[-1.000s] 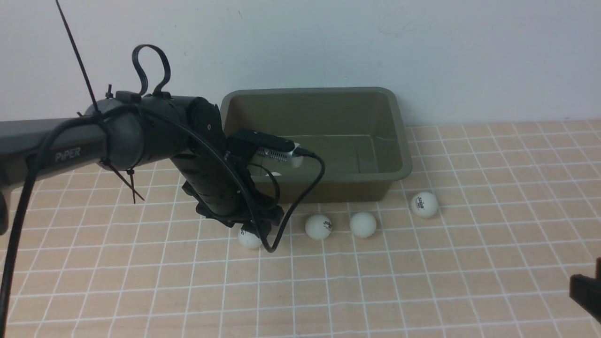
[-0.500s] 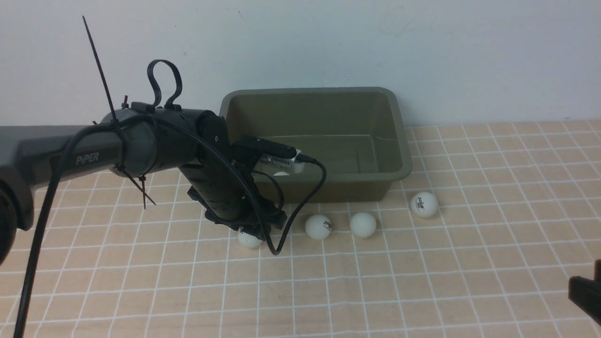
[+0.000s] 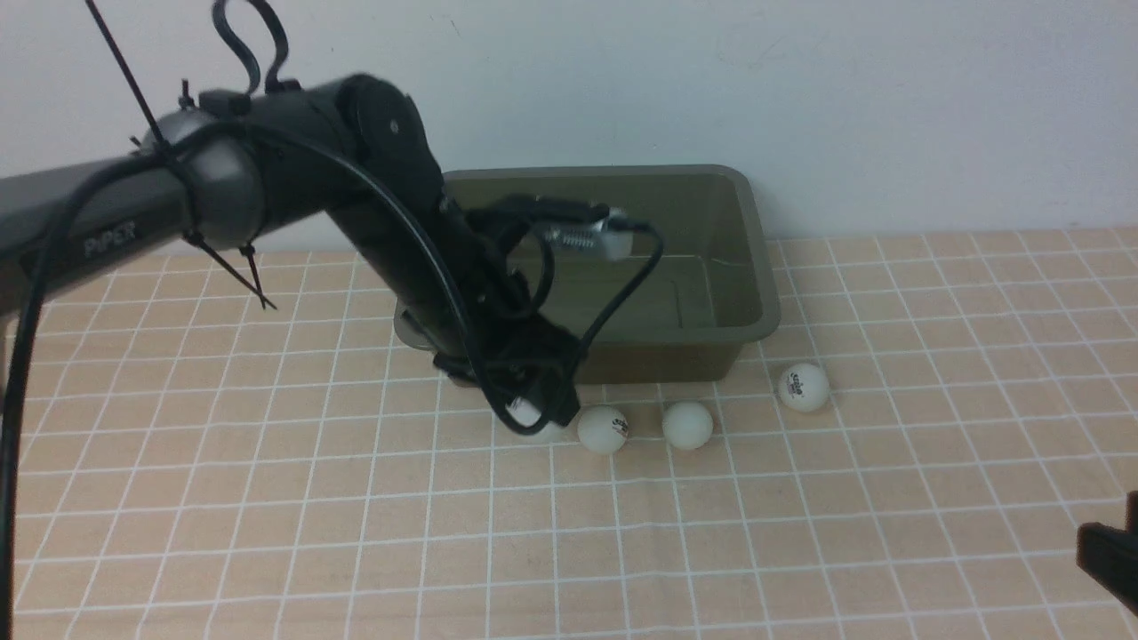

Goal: Put the table tennis balls into the box on the light coffee tablecloth.
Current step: 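Drop the ball into the bin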

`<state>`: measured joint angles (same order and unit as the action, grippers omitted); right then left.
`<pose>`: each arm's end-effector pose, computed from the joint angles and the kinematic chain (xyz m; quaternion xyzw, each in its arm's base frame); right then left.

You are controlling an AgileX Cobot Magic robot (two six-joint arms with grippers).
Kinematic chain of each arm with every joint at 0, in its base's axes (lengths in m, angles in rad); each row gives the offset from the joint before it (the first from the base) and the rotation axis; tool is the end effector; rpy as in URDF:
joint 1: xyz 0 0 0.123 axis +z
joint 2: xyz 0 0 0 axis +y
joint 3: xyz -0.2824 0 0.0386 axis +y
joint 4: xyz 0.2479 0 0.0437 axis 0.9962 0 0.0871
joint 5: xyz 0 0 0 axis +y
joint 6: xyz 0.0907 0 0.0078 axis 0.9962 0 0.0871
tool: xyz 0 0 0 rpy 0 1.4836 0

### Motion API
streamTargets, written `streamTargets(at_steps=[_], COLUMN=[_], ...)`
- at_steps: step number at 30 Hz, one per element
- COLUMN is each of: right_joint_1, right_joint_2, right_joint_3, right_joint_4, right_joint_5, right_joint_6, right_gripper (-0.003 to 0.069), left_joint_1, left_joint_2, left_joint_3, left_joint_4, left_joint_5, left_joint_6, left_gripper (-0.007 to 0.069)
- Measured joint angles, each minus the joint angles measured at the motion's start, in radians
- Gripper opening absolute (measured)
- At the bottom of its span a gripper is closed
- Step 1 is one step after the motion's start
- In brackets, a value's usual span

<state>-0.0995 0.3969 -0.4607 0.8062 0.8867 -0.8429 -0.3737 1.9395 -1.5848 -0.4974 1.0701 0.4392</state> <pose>0.0680 0.0444 0.2875 -0.2091 0.8209 0.1678 0.5042 0.3668 -0.1848 0.2481 0.2959 0.9207 -0.2244 0.1202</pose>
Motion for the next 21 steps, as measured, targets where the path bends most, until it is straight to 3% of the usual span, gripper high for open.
streamTargets(at_steps=[3,8,17,21], right_joint_1=[0.0,0.0,0.0,0.0], right_joint_2=[0.0,0.0,0.0,0.0], right_joint_3=[0.0,0.0,0.0,0.0], right_joint_4=[0.0,0.0,0.0,0.0], right_joint_5=[0.0,0.028,0.053,0.071], right_joint_6=[-0.001,-0.003,-0.003,-0.003], right_gripper=[0.0231,0.0231,0.0231,0.0231], left_joint_1=[0.0,0.003,0.063,0.079], left_joint_2=[-0.005,0.008,0.135,0.144], left_joint_3=[-0.078,-0.154,-0.232,-0.26], left_joint_4=[-0.015,0.062,0.168,0.182], left_joint_5=[-0.062,-0.22,-0.2,-0.179], left_joint_6=[0.026,0.02,-0.08,-0.091], left_gripper=[0.0309,0.0309,0.0309,0.0348])
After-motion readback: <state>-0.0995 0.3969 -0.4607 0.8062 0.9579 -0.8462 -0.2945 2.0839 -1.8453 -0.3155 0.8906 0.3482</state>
